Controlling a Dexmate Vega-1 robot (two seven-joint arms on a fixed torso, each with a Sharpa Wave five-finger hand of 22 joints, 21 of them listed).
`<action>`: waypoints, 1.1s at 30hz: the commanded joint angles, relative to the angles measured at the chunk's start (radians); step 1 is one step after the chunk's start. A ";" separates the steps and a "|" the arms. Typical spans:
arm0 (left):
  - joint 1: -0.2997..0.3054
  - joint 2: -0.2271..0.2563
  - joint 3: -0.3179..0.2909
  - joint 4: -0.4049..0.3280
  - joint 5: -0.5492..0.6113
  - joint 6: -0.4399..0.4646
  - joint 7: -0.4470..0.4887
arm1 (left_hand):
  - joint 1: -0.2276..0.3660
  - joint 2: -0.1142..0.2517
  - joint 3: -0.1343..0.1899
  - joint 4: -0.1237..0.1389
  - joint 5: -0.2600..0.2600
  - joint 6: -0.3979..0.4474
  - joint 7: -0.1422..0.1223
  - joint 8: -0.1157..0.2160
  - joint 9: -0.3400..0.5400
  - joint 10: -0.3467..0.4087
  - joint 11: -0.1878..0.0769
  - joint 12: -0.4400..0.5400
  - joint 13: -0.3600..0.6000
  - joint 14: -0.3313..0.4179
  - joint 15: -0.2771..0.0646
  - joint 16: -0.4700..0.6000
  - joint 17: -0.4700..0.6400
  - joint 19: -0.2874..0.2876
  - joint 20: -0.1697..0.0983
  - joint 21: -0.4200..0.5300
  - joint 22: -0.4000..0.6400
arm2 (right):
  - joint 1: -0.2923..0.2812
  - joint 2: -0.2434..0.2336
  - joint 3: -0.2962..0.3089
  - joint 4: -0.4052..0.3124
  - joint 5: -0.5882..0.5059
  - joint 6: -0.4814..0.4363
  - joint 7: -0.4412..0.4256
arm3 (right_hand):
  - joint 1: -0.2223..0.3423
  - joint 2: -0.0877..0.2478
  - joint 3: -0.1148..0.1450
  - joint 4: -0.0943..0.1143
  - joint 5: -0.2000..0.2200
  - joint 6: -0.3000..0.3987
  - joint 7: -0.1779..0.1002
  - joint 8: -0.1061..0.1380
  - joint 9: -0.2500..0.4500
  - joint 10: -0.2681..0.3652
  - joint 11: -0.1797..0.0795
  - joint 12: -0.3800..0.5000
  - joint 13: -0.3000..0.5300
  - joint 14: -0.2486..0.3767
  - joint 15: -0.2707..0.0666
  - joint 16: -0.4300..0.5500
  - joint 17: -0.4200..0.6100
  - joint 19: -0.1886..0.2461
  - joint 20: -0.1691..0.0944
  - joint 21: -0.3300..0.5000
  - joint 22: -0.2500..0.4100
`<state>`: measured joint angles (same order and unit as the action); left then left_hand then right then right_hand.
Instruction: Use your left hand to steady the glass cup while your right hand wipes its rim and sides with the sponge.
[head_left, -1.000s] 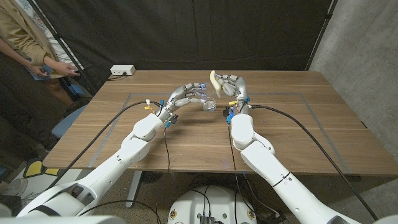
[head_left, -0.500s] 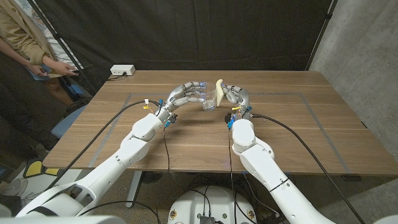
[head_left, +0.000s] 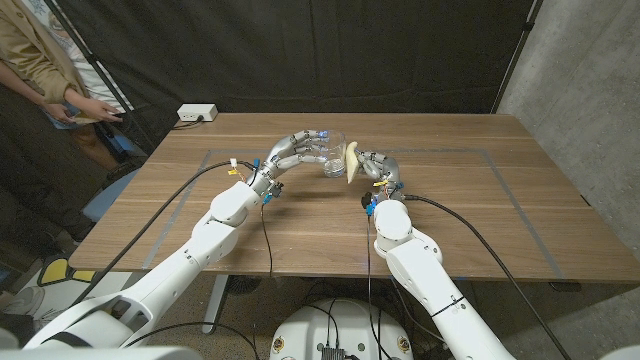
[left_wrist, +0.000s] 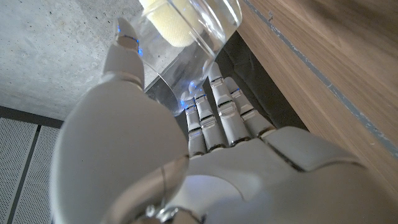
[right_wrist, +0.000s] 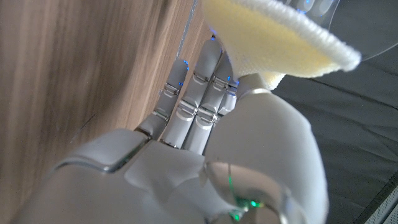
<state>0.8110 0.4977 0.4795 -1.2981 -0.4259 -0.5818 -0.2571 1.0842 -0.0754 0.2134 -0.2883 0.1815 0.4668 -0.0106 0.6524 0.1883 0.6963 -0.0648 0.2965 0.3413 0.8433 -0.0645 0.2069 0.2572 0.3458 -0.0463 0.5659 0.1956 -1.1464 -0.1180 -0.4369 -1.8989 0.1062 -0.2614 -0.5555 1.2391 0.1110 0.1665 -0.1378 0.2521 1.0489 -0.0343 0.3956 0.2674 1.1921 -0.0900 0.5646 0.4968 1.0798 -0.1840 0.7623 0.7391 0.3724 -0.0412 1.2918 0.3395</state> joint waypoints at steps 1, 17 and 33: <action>-0.002 0.003 0.000 0.002 -0.004 0.001 -0.007 | 0.116 0.141 0.166 0.157 0.009 0.184 -0.103 0.130 0.005 0.141 -0.136 0.003 0.007 0.054 -0.164 0.005 0.005 -0.002 -0.092 0.006 0.001 | -0.017 0.019 0.016 -0.004 -0.024 0.012 0.019 | 0.016 -0.001 -0.006 0.000 0.006 0.017 -0.003 0.001 0.005 0.006 0.002 -0.002 0.003 0.002 -0.049 0.002 0.006 -0.007 -0.089 0.012 -0.002; 0.004 0.013 -0.001 -0.011 0.011 0.013 0.009 | 0.112 0.139 0.173 0.159 0.009 0.183 -0.101 0.127 0.005 0.141 -0.136 0.000 0.009 0.053 -0.163 0.004 0.006 -0.004 -0.091 0.010 0.001 | 0.067 -0.082 -0.062 0.074 -0.224 0.110 -0.169 | 0.014 0.001 -0.012 0.003 0.009 0.017 -0.009 -0.005 0.010 0.004 -0.004 -0.006 0.012 -0.001 -0.049 -0.003 0.010 -0.014 -0.097 0.028 -0.023; 0.020 0.032 -0.009 -0.035 0.061 0.031 0.069 | 0.107 0.138 0.180 0.160 0.009 0.184 -0.099 0.125 0.004 0.142 -0.136 -0.004 0.011 0.052 -0.163 0.004 0.006 -0.007 -0.089 0.013 0.001 | 0.157 -0.222 -0.159 0.115 -0.391 0.044 -0.347 | 0.010 0.002 -0.017 0.007 0.013 0.019 -0.015 -0.012 0.012 0.006 -0.008 -0.013 0.014 -0.004 -0.049 -0.011 0.011 -0.019 -0.101 0.040 -0.048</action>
<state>0.8205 0.5174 0.4759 -1.3176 -0.4008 -0.5681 -0.2329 1.0842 -0.0754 0.2172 -0.2922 0.1846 0.4668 -0.0106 0.6524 0.1883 0.6961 -0.0652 0.2889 0.3496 0.8433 -0.0645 0.2075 0.2578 0.3406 -0.0409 0.5735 0.1956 -1.0530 -0.2438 -0.5286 -1.8185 -0.1788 -0.1765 -0.7915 1.2420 0.1138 0.1556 -0.1323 0.2593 1.0521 -0.0378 0.3813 0.2778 1.1958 -0.0937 0.5560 0.5082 1.0789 -0.1838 0.7540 0.7484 0.3563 -0.0464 1.3241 0.2925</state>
